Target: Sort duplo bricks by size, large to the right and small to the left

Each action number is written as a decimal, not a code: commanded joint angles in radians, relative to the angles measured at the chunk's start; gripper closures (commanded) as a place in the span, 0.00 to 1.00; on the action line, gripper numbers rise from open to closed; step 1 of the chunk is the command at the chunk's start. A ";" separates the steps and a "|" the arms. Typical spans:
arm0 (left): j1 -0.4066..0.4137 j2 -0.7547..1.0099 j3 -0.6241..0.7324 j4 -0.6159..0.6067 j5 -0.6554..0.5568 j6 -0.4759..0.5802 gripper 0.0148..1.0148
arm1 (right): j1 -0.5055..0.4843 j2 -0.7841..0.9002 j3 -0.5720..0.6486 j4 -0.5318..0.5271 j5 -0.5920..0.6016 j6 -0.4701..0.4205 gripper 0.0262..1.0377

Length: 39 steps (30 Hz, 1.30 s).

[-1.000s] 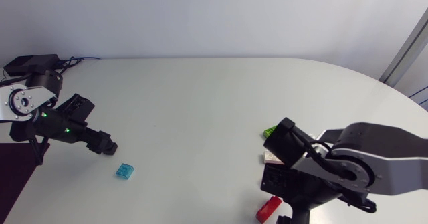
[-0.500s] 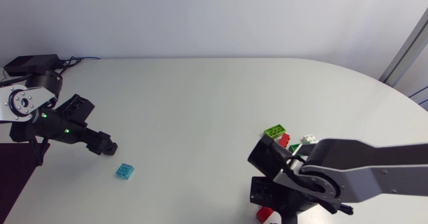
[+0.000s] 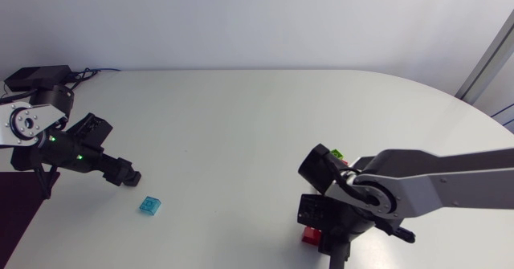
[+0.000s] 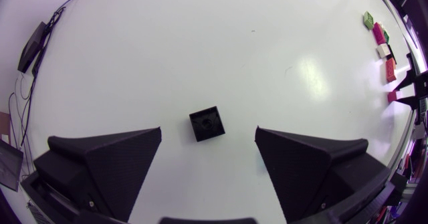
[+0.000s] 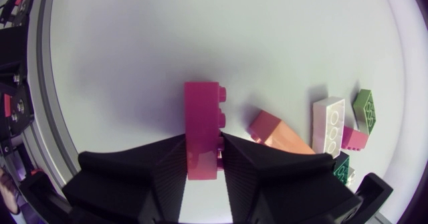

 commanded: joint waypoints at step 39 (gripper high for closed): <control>0.001 -0.034 -0.031 -0.001 0.008 0.003 0.04 | -0.686 0.304 0.377 -0.132 -0.058 -0.043 0.75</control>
